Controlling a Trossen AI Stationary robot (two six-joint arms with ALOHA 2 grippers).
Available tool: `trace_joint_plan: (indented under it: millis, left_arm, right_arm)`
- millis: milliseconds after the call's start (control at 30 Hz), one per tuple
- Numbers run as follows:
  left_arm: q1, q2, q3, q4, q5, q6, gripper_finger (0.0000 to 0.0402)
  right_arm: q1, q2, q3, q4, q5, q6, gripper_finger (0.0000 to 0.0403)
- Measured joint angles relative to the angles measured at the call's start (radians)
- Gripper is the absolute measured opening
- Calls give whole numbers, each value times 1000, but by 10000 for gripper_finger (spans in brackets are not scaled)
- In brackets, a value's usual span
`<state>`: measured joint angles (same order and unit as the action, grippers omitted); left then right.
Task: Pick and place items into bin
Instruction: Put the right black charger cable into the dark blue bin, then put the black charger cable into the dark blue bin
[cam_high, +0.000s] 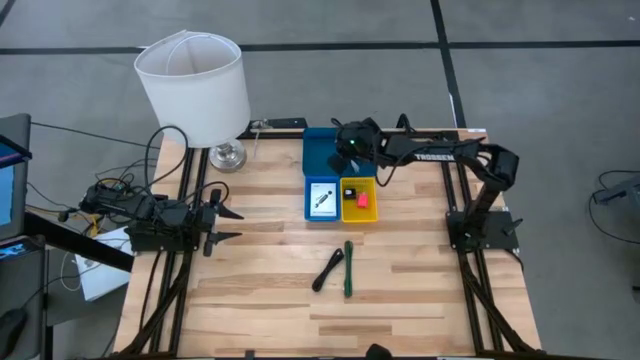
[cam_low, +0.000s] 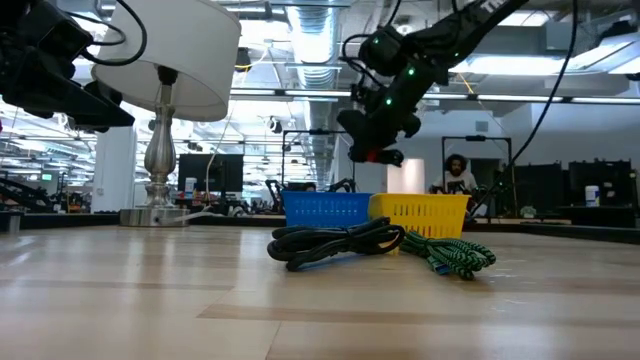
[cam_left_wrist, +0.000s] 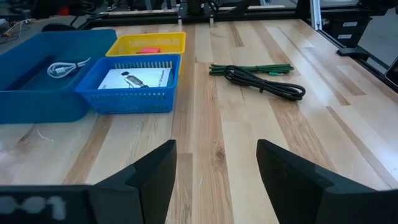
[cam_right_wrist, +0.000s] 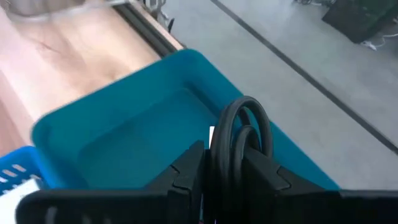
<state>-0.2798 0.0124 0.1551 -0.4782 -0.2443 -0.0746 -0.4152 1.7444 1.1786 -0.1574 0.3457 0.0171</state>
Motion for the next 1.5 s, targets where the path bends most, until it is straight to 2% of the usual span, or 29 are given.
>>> trace_joint_plan:
  millis: [533,633,933,1067,1233,1367,1500]
  left_arm:
    - [0,0,0,-1,-3,0,212]
    - [0,0,0,-1,-3,0,212]
    - [0,0,0,-2,-3,0,212]
    - [0,0,0,-2,-3,0,212]
    - [0,0,0,-2,-3,0,212]
    - [0,0,0,-2,-3,0,212]
    - [0,0,0,-2,-3,0,212]
  right_arm:
    - [5,9,0,6,26,0,87]
    - [8,8,0,-1,26,1,106]
    - [44,8,0,-84,26,1,200]
    - [76,-14,0,-184,59,1,219]
    - [142,-86,0,-389,138,40,217]
    - [224,-180,0,-619,149,155,204]
    - [348,-269,0,-852,146,362,190]
